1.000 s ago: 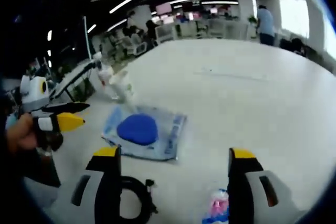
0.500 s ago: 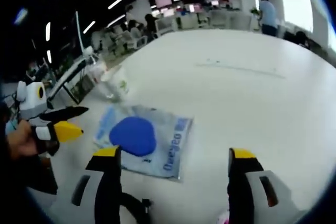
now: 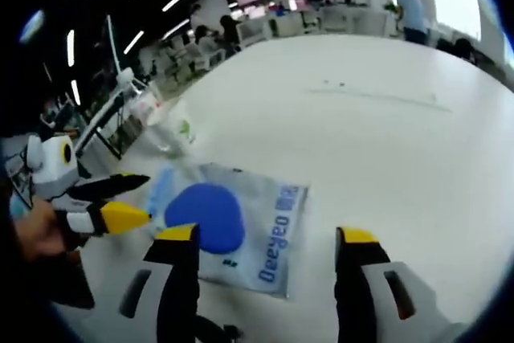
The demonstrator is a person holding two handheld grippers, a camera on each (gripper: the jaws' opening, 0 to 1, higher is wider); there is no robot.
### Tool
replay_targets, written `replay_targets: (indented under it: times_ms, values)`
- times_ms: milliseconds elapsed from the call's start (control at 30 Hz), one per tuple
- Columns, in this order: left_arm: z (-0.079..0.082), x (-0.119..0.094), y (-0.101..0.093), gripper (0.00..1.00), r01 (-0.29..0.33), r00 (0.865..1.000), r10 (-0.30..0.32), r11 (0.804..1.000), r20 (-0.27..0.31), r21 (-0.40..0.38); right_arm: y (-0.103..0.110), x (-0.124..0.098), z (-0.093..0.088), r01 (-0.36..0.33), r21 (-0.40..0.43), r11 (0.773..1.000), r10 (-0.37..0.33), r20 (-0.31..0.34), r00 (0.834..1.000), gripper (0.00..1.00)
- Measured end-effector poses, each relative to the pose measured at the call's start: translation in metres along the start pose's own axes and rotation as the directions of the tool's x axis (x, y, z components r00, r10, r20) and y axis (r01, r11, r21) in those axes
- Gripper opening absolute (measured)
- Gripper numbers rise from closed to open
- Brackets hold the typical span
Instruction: Arrange the tabletop items into an orderly group along one side of the table until the central work area is clear of visible clutter.
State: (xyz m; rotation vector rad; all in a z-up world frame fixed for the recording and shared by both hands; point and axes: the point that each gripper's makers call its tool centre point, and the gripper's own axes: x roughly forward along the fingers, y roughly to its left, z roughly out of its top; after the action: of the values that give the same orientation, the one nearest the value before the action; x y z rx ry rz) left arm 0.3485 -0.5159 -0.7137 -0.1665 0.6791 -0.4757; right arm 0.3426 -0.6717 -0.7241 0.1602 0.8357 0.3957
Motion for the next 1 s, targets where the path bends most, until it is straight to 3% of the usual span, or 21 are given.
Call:
replay_targets:
  times_ms: [467, 1000]
  values:
    - [-0.010, 0.007, 0.005, 0.63, -0.007, 1.000, 0.006, 1.000, -0.021, -0.025, 0.003, 0.005, -0.003, -0.012, 0.025, 1.000, 0.013, -0.016, 1.000, 0.48]
    - [-0.012, 0.006, 0.007, 0.45, -0.016, 1.000, 0.015, 0.999, -0.026, -0.040, -0.004, 0.003, -0.005, 0.008, 0.051, 0.999, -0.007, -0.021, 1.000, 0.23]
